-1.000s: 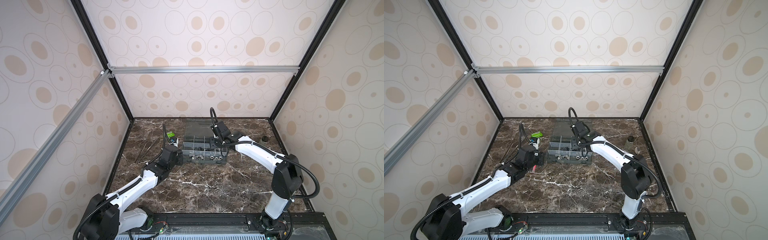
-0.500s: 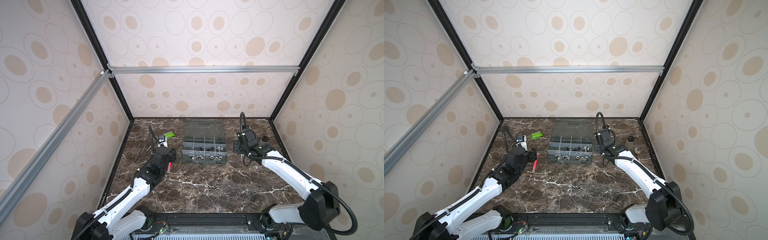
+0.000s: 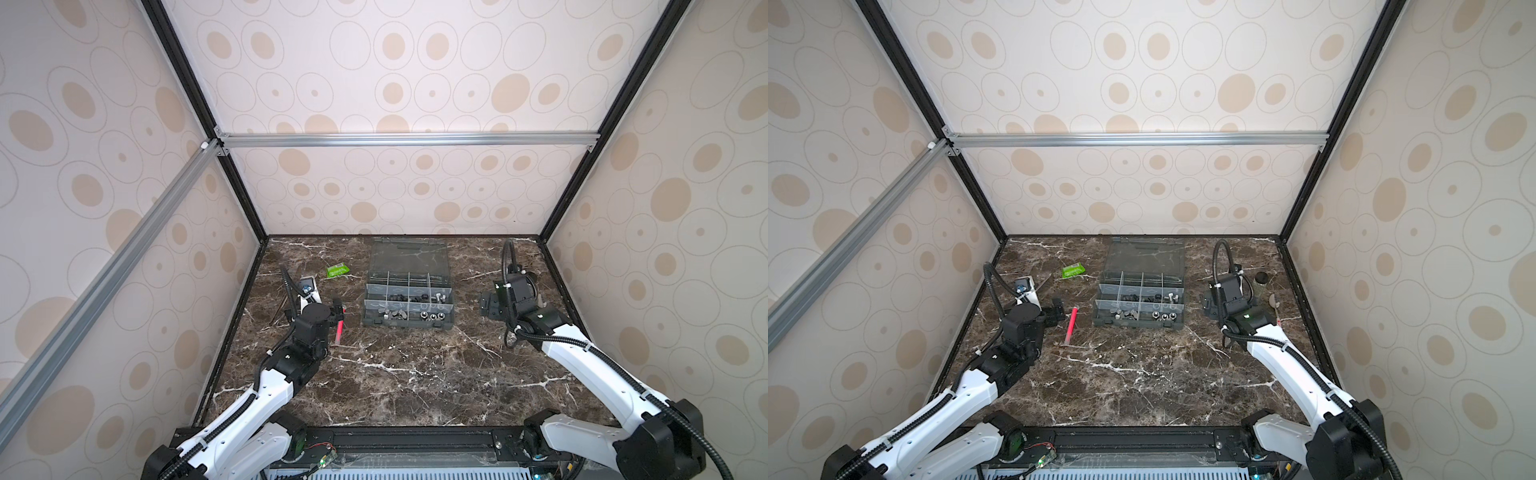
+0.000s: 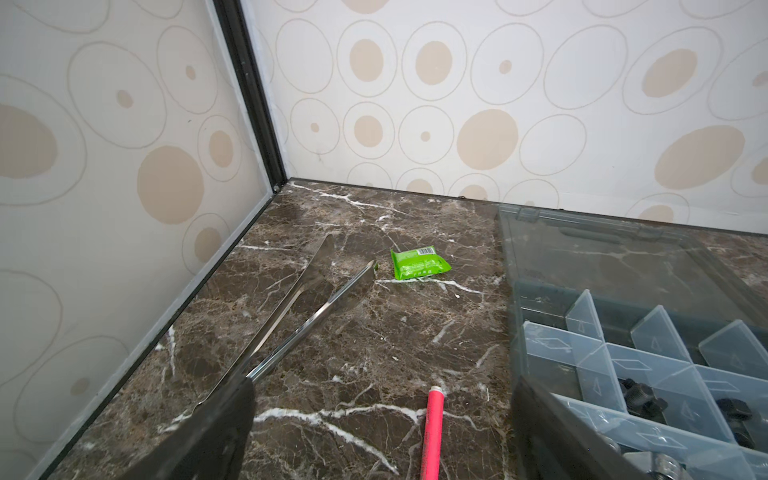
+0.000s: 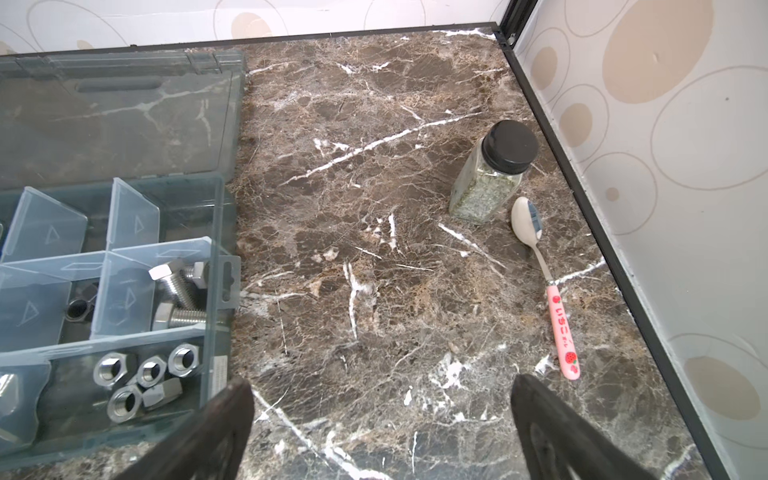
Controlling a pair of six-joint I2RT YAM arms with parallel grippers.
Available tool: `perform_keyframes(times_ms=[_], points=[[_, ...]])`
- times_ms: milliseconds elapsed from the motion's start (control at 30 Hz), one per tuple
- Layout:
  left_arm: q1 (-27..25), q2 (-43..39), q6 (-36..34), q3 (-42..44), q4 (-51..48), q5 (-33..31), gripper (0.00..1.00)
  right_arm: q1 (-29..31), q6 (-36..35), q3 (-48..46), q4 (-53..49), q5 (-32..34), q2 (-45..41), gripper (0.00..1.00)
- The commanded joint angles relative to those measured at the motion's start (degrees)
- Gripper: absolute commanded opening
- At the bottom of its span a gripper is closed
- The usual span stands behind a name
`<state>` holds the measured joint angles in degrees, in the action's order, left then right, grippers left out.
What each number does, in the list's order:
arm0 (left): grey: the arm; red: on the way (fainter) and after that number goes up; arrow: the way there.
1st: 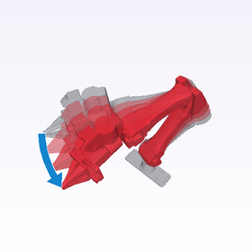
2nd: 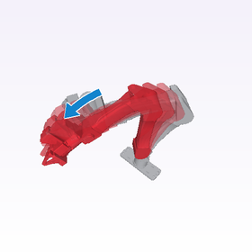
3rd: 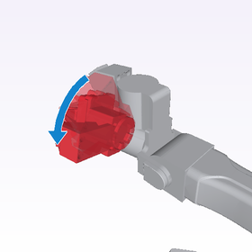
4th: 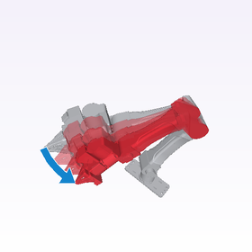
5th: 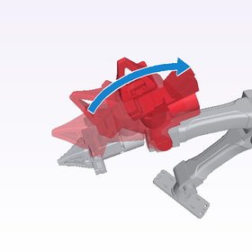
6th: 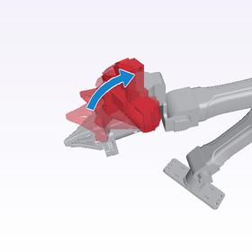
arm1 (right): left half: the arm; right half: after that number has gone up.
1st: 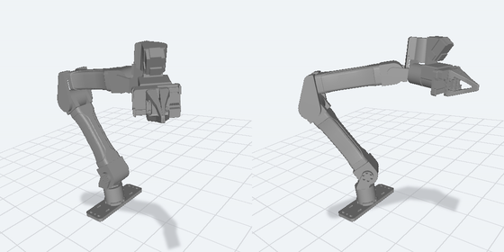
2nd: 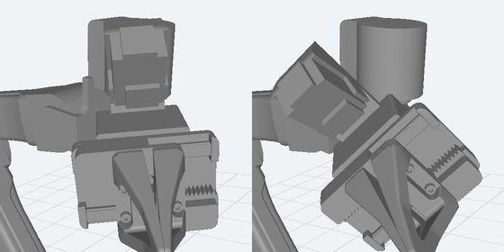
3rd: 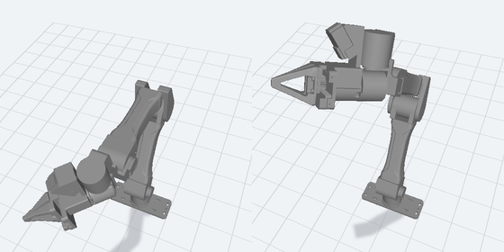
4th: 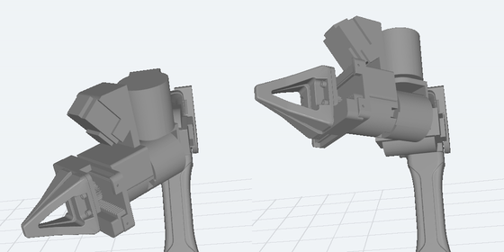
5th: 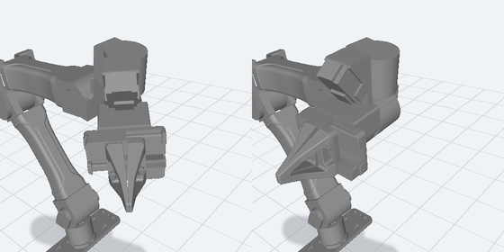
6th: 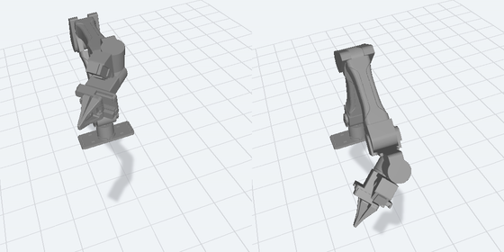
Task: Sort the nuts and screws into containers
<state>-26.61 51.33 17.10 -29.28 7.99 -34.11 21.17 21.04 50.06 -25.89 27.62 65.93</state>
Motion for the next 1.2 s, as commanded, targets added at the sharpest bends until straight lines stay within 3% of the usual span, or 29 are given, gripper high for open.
perform_keyframes(times_ms=[0, 333, 533, 700, 767, 800, 1067, 1167], points=[[0.7, -0.3, -4.2, 2.7, 7.5, -2.9, 0.99, -0.5, -4.3, -3.5, 5.1, 1.7, -1.5, 1.00], [0.9, -2.9, -13.6, 19.2, 31.5, -7.6, 0.99, -0.7, -15.7, -26.1, 40.5, 3.2, -8.4, 1.00], [1.3, 2.0, -17.1, 22.0, 40.8, -10.4, 0.99, -0.9, -21.7, -27.4, 44.0, 4.1, -5.0, 1.00], [2.6, 8.9, -16.5, 23.7, 46.4, -10.7, 0.99, -1.2, -21.6, -31.4, 52.6, 3.1, 1.0, 1.00], [4.1, 12.7, -15.7, 25.0, 51.9, -10.1, 0.99, -1.8, -20.6, -29.2, 49.3, 1.8, 1.9, 1.00], [4.7, 14.5, -15.9, 24.4, 53.6, -10.3, 0.99, -2.2, -21.1, -29.7, 52.5, 1.4, 3.1, 1.00], [11.1, 26.2, -16.5, 18.3, 59.0, -3.0, 0.99, -6.6, -21.2, -26.3, 60.2, -3.6, 11.3, 1.00], [12.7, 29.1, -16.5, 17.1, 61.5, -1.4, 0.99, -7.8, -20.2, -23.8, 57.9, -4.5, 13.4, 1.00]])
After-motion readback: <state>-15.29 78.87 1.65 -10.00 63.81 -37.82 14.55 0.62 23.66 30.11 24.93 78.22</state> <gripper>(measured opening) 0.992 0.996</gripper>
